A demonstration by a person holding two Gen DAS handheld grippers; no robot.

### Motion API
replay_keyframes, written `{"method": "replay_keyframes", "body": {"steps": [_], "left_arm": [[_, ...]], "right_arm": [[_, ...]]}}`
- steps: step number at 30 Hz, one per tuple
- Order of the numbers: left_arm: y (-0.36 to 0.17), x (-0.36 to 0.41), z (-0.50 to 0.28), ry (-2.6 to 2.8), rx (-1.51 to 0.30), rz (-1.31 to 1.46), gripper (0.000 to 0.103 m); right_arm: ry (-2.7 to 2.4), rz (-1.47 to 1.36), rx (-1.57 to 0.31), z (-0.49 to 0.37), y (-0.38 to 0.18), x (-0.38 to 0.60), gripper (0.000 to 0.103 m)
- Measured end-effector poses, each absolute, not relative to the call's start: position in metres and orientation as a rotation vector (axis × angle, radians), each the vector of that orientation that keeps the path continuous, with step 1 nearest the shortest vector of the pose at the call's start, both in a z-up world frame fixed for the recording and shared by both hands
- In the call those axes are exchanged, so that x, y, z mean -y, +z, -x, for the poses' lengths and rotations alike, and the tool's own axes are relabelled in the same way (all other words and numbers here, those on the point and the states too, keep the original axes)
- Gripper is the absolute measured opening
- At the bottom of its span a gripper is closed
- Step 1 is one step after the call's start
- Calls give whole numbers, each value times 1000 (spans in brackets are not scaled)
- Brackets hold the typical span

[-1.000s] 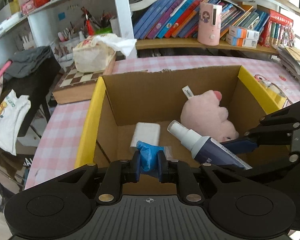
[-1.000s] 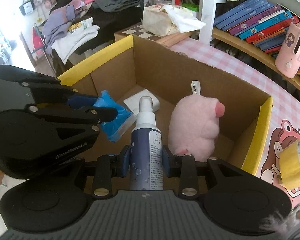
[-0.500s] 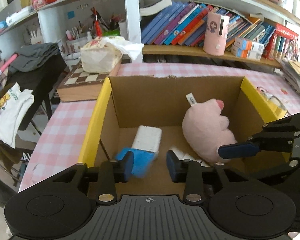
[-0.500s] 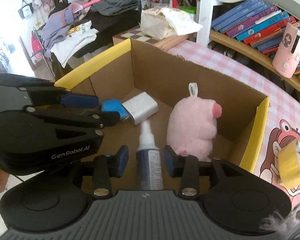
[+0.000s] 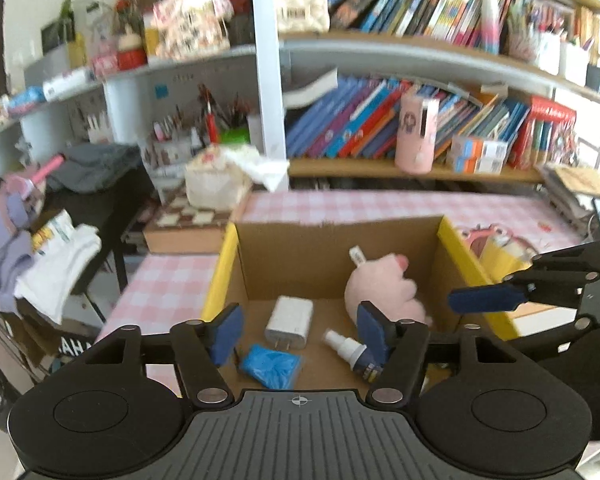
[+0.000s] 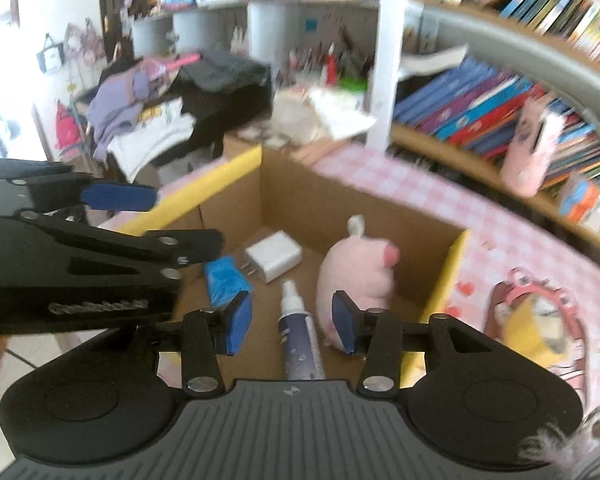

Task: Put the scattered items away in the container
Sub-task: 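Lift both open tools out of the box and back away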

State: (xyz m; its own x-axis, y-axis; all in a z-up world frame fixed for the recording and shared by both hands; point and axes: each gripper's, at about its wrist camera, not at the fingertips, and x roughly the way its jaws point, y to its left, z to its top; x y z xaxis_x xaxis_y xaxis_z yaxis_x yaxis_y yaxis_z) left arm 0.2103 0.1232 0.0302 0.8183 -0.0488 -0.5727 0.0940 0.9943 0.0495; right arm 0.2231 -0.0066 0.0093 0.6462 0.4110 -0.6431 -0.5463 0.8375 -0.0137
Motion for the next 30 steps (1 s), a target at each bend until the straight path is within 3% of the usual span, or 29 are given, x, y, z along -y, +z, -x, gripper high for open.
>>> {"method": "replay_keyframes", "body": {"steps": [12, 30], "left_arm": [[48, -108, -114, -55, -547, -128, 80], [6, -74, -36, -70, -687, -157, 93]], "right_arm": [[350, 110, -513, -131, 42, 71, 43], [202, 106, -713, -23, -20, 97, 54]]}}
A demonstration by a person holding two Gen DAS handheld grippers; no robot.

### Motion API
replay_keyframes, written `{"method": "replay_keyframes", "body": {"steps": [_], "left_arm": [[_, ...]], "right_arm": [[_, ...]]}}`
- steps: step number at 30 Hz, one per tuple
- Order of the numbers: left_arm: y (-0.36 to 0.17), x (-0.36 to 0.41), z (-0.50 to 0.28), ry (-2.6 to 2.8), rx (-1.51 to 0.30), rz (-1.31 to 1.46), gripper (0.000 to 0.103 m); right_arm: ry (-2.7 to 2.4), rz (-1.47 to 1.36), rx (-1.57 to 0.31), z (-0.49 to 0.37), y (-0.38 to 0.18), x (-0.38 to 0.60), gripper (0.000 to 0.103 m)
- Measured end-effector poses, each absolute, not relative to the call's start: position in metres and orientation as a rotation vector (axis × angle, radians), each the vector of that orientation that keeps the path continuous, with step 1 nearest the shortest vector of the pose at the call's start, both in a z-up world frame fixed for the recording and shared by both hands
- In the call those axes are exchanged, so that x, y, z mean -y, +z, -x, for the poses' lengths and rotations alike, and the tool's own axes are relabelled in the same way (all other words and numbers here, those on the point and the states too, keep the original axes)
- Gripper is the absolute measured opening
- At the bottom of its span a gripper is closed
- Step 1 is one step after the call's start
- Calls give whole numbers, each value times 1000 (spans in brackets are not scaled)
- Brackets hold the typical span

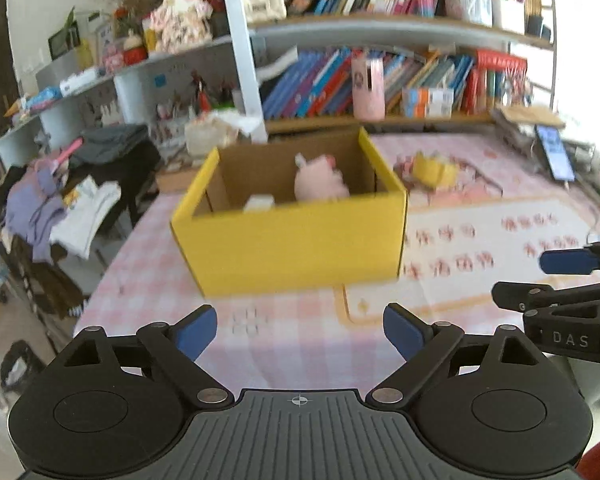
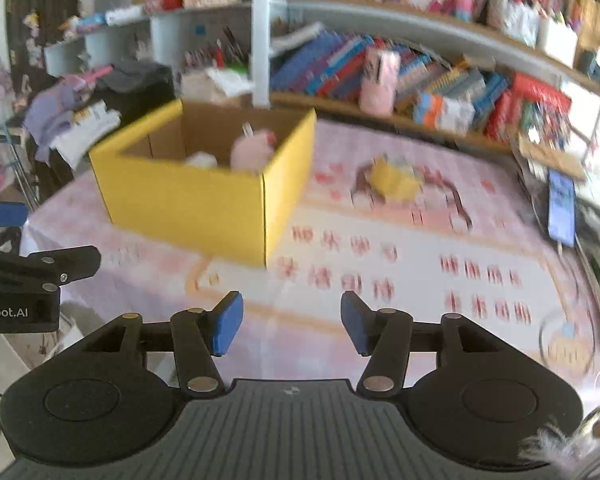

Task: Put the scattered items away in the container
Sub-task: 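Lift both open tools out of the box and back away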

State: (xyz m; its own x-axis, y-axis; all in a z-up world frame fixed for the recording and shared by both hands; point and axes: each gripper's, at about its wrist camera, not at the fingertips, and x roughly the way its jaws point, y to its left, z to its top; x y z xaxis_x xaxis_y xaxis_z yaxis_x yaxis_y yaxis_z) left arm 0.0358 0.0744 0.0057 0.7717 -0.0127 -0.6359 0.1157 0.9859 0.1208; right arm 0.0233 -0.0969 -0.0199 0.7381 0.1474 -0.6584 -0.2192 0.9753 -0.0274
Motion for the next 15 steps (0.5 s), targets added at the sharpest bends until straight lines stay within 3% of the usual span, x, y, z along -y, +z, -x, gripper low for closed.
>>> {"method": "replay_keyframes", "body": {"steps": [15], "left_arm": [[-13, -57, -27, -129, -763, -121, 96]], "right_arm": [[149, 83, -749, -1, -22, 121, 74]]}}
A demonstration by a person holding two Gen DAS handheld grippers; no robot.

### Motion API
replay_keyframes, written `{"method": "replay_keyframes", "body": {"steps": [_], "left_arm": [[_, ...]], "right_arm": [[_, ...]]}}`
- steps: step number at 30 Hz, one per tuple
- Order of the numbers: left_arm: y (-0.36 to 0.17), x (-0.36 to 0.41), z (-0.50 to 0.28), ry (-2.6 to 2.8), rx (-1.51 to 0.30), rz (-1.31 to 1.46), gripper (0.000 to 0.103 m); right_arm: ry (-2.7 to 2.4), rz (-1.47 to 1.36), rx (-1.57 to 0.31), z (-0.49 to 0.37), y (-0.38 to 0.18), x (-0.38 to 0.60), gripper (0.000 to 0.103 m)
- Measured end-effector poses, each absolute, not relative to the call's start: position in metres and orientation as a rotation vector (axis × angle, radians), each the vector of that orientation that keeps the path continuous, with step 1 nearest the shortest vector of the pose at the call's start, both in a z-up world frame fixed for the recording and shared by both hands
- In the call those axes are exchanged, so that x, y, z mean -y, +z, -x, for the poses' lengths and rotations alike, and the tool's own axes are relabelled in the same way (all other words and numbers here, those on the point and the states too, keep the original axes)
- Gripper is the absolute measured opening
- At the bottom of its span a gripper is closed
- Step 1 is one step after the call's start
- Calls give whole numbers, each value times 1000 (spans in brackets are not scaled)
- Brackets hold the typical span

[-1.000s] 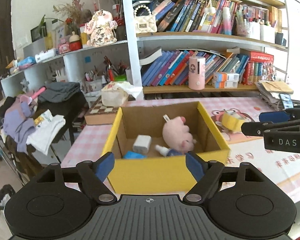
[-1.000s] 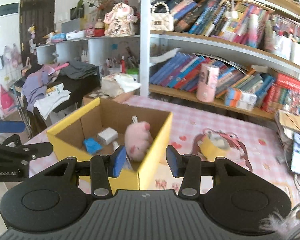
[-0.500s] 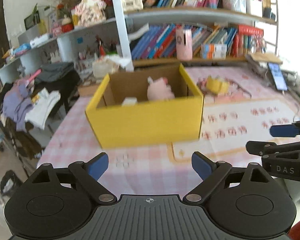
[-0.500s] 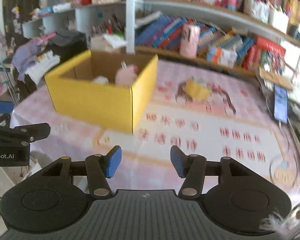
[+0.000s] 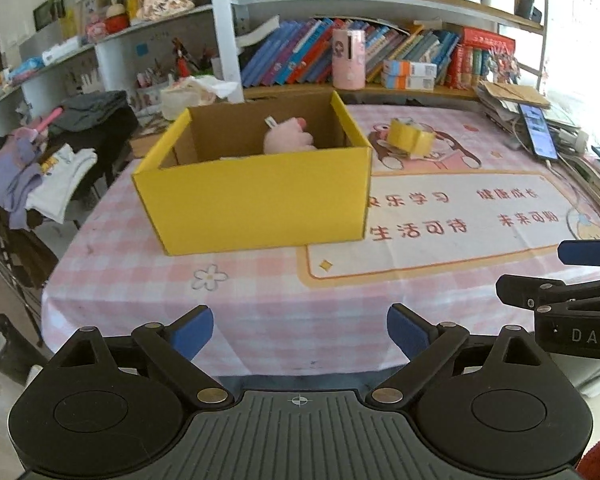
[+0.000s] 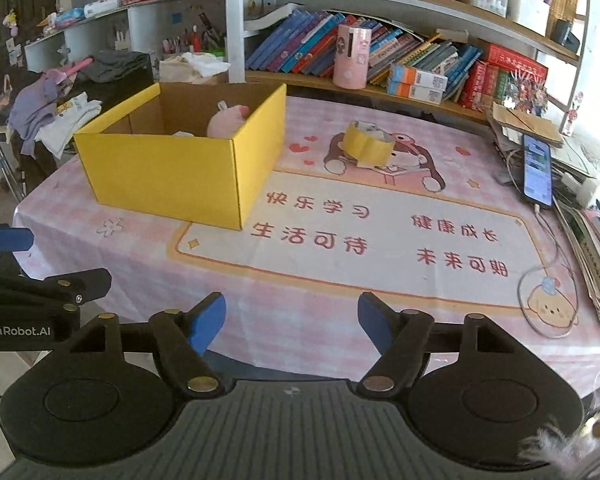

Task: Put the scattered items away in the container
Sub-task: 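Lift both open tools out of the box and back away, then move both tools toward the yellow tape roll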

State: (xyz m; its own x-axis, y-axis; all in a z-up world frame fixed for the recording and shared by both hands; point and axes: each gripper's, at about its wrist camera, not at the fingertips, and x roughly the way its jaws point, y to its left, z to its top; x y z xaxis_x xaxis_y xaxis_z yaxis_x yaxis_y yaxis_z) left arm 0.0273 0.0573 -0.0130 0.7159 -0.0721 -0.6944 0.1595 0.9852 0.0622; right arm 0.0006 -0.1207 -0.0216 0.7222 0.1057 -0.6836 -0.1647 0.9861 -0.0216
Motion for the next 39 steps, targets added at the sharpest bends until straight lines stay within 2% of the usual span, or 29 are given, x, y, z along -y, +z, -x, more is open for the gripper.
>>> {"method": "replay_keyframes", "body": {"steps": [9, 25, 39], "left_arm": [[-18, -36, -35, -202, -790, -148, 96], [-31, 39, -82, -363, -796, -208, 97], [-38, 119, -161, -356, -798, -189, 97]], "right_arm": [[106, 60, -777, -4, -27, 139, 82], [-6, 21, -803, -46, -39, 204, 83], [-11, 18, -829, -133, -48, 282, 81]]}}
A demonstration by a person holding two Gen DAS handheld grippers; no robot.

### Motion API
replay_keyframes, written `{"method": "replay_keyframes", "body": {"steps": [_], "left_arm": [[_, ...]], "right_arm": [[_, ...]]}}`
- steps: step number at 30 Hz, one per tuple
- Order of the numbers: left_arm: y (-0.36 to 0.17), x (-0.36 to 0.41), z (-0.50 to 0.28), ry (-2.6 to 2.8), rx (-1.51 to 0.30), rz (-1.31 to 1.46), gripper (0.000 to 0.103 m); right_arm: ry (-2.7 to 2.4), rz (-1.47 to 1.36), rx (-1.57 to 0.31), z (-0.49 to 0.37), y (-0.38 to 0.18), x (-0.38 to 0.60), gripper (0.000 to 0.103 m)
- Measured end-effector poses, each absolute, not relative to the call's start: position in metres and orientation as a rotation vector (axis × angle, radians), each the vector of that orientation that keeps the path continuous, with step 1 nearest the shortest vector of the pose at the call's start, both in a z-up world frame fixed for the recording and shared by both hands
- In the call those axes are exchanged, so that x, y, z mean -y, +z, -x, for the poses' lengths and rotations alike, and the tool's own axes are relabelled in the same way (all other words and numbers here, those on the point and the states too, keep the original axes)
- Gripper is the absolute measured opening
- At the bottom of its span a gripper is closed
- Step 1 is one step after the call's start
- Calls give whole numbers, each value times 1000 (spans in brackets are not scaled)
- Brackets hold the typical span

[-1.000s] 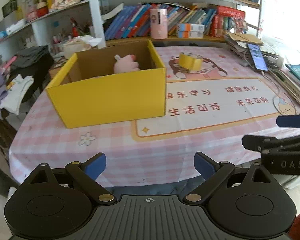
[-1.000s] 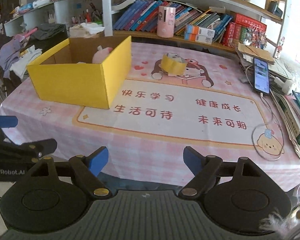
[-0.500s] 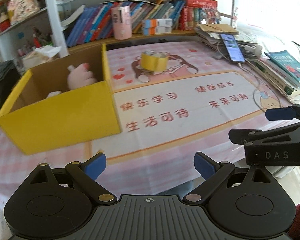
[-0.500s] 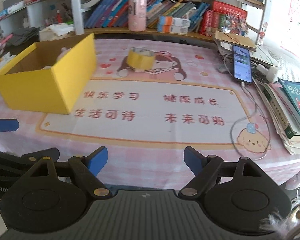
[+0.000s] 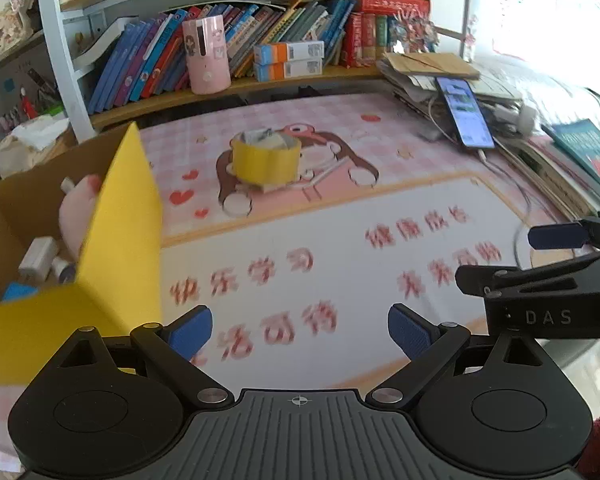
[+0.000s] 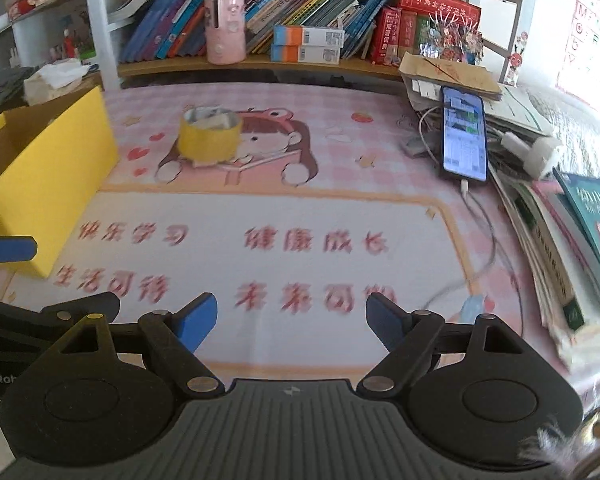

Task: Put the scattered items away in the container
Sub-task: 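Move both tools toward the yellow tape roll, then grasp the yellow tape roll by its rim with the left tool and lift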

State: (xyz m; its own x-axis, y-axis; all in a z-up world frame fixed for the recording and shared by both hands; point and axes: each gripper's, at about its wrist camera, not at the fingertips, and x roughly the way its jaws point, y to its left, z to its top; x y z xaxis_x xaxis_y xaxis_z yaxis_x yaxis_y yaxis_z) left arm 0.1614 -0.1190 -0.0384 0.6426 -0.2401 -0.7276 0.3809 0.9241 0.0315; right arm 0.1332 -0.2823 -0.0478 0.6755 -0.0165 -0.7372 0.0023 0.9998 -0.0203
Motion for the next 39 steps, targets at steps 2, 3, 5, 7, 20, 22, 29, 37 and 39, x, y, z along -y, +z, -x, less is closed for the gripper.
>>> {"method": "replay_keyframes", "body": {"steps": [2, 3, 5, 7, 20, 22, 29, 37, 39], "left_arm": [[-36, 130, -173, -337, -796, -182, 97], [-35, 135, -179, -324, -793, -176, 97], [-33, 143, -190, -302, -796, -169, 97], [-32, 152, -201, -273, -795, -165, 97], [-30, 189, -256, -62, -772, -278, 96], [-30, 189, -262, -45, -777, -272, 96], [-43, 201, -297, -35, -751, -296, 96], [-65, 215, -340, -49, -732, -338, 96], [-70, 213, -351, -45, -742, -326, 96]], "right_arm": [[4, 22, -828, -147, -46, 295, 81], [10, 23, -827, -154, -45, 301, 81], [27, 24, -824, -168, -43, 313, 81], [46, 26, -819, -181, -42, 324, 81], [220, 5, -804, -261, -49, 350, 80], [240, -9, -794, -271, -48, 351, 80], [275, -40, -768, -302, -43, 357, 81], [262, -74, -789, -323, -48, 373, 81], [263, -80, -789, -327, -50, 376, 80]]}}
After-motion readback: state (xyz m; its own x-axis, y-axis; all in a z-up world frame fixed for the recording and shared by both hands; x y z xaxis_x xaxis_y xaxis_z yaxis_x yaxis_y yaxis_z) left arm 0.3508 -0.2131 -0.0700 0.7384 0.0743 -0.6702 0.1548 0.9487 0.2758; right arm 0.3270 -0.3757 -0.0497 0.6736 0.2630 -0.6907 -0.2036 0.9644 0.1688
